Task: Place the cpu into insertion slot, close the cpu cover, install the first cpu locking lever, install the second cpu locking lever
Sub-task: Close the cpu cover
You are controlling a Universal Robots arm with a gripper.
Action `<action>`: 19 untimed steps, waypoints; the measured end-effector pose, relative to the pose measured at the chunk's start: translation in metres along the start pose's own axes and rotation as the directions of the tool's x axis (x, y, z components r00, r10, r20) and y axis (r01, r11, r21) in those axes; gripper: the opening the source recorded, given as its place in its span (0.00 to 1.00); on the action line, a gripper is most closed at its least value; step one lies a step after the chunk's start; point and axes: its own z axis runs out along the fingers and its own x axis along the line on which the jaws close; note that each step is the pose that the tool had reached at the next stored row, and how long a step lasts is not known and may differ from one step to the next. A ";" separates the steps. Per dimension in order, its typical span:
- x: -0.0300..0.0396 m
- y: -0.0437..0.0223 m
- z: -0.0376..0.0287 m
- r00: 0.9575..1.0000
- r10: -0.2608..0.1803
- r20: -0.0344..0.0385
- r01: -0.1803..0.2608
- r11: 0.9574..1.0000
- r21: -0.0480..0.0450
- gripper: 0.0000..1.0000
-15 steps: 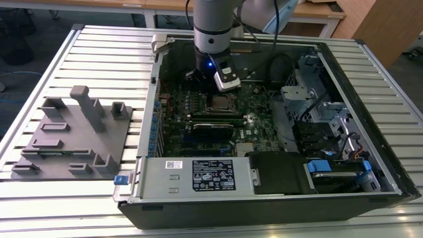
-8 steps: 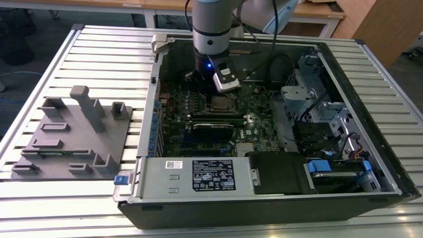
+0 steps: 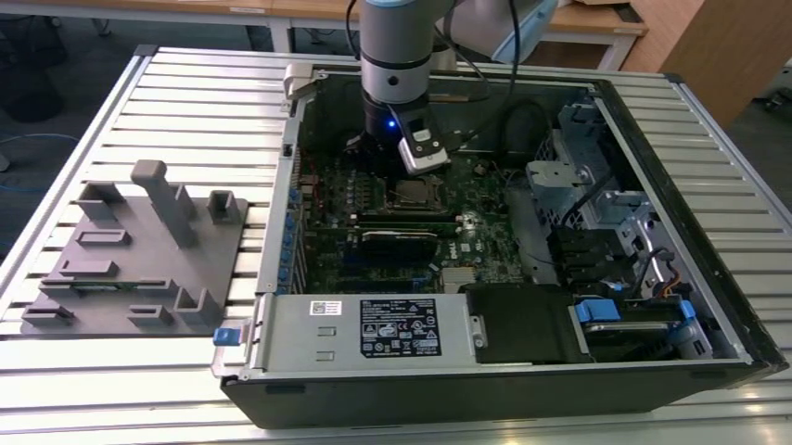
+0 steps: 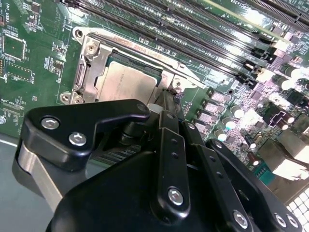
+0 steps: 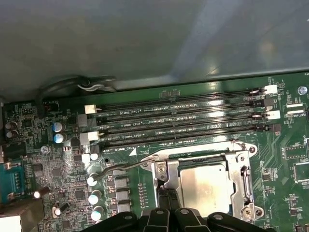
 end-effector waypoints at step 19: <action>-0.0007 -0.0001 -0.0141 1.000 0.000 0.000 0.000 1.000 0.000 0.10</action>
